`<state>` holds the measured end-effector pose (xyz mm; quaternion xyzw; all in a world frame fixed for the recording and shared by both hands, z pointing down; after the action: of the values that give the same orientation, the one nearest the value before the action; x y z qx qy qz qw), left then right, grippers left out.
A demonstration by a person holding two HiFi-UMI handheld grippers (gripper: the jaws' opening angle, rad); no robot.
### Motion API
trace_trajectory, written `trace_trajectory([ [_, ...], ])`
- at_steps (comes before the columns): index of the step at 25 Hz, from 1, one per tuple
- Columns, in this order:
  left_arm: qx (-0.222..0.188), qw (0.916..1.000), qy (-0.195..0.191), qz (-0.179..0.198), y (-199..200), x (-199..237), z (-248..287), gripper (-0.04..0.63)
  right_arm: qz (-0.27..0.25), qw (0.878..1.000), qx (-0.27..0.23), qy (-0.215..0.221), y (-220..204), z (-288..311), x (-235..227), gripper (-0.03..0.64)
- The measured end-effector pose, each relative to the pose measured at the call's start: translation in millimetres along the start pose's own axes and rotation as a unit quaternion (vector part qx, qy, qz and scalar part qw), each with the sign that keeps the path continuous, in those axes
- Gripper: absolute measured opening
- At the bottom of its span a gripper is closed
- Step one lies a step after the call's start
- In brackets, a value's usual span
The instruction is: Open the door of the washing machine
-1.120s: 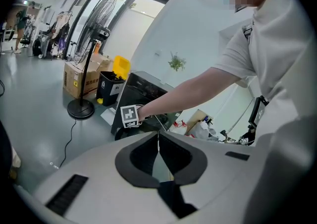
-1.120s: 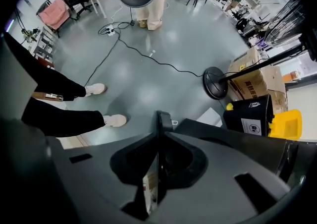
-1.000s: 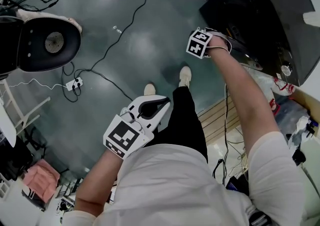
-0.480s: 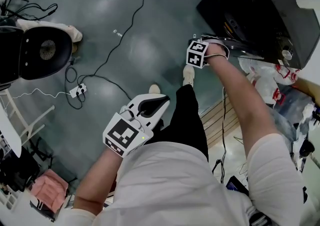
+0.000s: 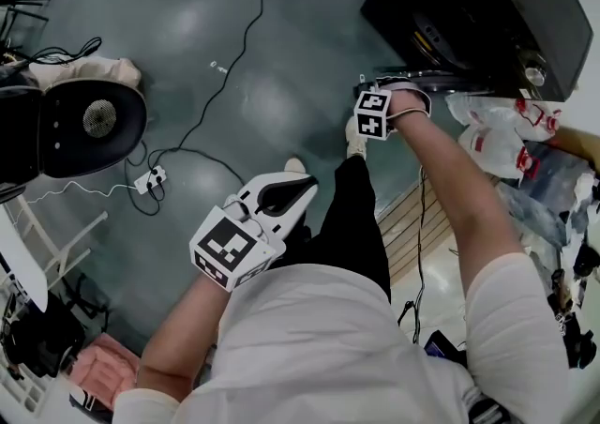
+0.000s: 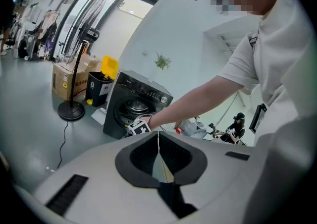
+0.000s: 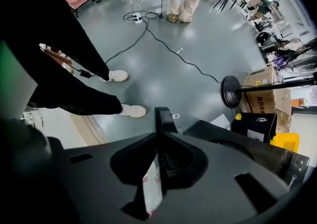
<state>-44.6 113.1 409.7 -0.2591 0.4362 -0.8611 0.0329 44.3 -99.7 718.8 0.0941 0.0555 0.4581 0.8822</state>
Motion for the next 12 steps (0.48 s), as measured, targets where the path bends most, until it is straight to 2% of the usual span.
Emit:
trace_trajectory([
  [12,0.026,0.9988,-0.034,0.023,-8,-21,-5,0.018,-0.033,0.999,0.011,0.005,-8,-1,66,0.054],
])
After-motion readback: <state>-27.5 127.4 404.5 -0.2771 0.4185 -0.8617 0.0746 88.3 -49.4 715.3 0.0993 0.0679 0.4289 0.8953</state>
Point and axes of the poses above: the fingertips, and each gripper's own axes: z forward along the fingers, x to its left, y out of its top, the point moved 2 cm from there along -z, backward along the fingers, and after that the axes turned 7 degrees about y, right-handed, at the moved point
